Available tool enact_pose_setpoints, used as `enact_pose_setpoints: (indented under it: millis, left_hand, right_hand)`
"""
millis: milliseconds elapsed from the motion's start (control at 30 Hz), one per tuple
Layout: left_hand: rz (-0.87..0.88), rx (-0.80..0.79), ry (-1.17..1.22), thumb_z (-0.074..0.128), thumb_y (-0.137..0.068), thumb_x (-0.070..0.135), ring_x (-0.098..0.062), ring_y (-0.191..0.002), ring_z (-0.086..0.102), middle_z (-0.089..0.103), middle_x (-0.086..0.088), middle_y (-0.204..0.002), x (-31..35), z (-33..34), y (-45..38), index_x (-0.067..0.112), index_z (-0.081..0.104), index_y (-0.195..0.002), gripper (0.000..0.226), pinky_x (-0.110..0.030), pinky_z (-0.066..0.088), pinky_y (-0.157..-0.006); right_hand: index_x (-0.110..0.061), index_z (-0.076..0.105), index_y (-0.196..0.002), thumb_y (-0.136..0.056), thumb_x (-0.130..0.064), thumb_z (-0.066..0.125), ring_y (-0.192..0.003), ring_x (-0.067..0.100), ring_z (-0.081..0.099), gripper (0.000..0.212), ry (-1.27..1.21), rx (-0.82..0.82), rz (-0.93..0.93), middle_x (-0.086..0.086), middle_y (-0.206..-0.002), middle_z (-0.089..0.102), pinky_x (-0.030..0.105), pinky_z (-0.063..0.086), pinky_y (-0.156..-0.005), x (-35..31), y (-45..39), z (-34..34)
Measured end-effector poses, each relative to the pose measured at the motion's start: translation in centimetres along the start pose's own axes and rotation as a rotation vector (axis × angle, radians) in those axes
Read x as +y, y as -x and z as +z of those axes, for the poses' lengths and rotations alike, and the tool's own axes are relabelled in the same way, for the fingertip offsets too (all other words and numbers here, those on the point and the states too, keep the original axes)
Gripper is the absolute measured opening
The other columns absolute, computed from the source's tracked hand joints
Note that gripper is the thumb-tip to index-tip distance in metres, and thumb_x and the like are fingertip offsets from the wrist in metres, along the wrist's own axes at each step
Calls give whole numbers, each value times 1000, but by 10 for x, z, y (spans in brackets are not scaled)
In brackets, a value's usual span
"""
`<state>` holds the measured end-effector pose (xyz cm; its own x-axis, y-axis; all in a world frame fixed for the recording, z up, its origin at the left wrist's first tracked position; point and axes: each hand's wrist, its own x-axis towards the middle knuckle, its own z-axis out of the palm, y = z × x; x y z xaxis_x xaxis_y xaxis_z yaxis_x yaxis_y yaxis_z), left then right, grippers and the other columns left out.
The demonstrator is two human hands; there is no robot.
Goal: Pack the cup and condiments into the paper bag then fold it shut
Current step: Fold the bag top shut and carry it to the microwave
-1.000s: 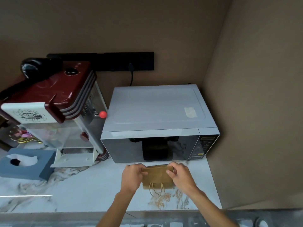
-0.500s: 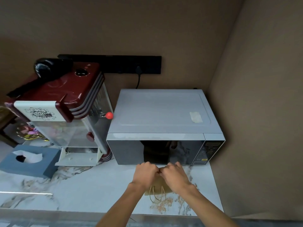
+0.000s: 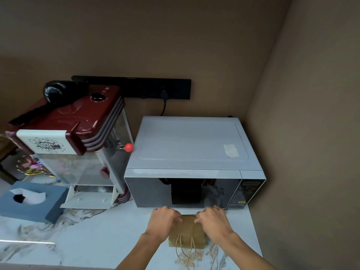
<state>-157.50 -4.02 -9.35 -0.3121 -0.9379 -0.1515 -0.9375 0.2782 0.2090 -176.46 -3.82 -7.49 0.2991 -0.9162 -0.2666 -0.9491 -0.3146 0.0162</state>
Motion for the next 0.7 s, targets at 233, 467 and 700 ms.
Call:
enact_pose_setpoints:
  millis: [233, 467, 700]
  left_hand:
    - [-16, 1, 63, 47, -89, 18, -25, -69, 41, 51, -1, -66, -4, 8, 2, 23, 47, -69, 20, -30, 27, -55]
    - [-11, -20, 91, 41, -77, 4, -26, -70, 36, 39, -5, -60, 0, 4, 2, 19, 43, -70, 16, -23, 20, -51]
    - [7, 31, 136, 39, -96, 23, -25, -83, 58, 67, -2, -87, -3, 5, 7, 21, 58, -85, 22, -31, 37, -64]
  right_hand:
    - [-17, 69, -118, -88, 1, 55, -110, 23, 58, 38, -67, 50, -58, 9, -108, 75, 37, 33, -101, 1, 4, 4]
    - [-10, 67, -112, -76, 9, 50, -107, 26, 55, 44, -20, 93, -76, 12, -97, 75, 41, 35, -96, 4, 10, 5]
    - [-11, 62, -117, -79, 3, 46, -112, 23, 52, 43, -78, 84, -57, 7, -107, 72, 39, 34, -96, 5, 13, 7]
